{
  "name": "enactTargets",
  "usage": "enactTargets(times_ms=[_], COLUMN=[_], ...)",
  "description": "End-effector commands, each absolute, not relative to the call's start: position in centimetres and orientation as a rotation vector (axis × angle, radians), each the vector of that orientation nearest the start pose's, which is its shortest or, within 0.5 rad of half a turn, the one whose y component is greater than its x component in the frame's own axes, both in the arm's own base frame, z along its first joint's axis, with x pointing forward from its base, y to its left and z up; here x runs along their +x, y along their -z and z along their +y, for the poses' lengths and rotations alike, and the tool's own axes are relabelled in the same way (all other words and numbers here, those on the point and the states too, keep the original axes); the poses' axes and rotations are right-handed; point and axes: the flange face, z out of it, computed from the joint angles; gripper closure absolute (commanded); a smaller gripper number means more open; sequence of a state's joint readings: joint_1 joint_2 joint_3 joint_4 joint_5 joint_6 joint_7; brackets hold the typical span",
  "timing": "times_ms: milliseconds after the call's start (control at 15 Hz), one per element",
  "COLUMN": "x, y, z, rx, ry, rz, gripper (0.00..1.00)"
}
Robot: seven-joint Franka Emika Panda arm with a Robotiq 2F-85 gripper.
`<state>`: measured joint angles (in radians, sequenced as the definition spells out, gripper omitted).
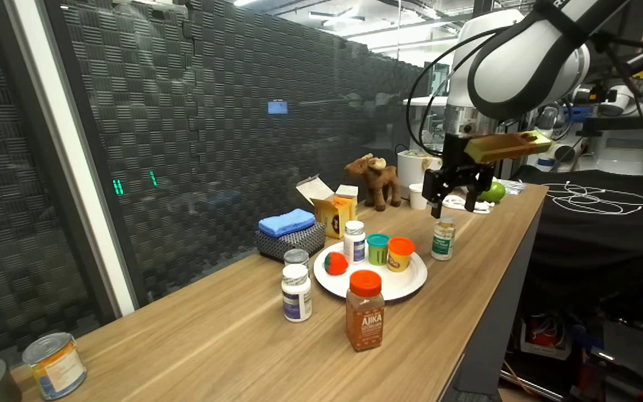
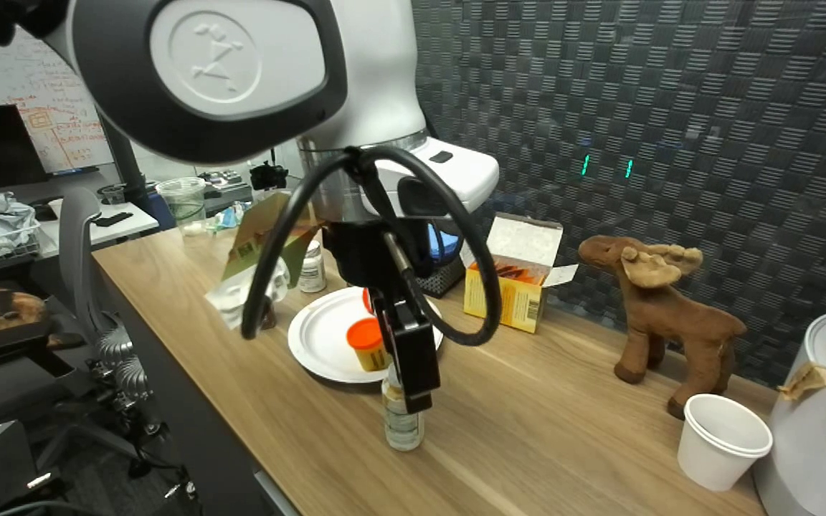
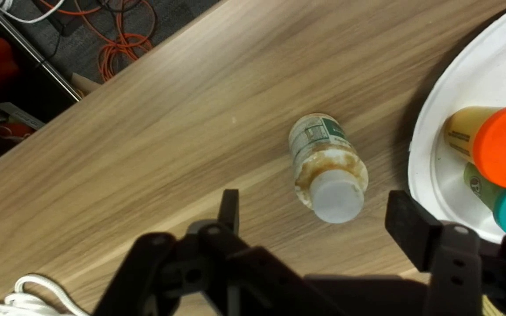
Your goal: Put the plush toy and all the containers on the white plate
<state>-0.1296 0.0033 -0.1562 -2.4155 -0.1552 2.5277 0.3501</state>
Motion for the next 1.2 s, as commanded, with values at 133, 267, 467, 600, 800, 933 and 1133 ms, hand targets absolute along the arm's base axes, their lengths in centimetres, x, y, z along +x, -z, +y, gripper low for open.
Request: enactTargets(times_ms=[133,267,467,600,800,933,1133], x=[49.5,50.1,50.7,50.7,49.9,49.6,49.6], y=[-31.5,-31.0,-30.6,-30.7,-31.6,-32.2,-33.0], z=[-14.1,-14.3,-14.5,-14.5,-14.6,-14.8,-14.9], rx=[-3.054,-3.035,-3.031,-3.047,-3.081,-3.108,-3.136], ry=[0.16,0.159,0.155,0.153,0.162,0.175,0.189], rz=[0.828,0.827,0.823,0.825,0.858,0.883,0.917], gripper=[0.34,0.29,0.58,0.68,0.77,0.88,0.88])
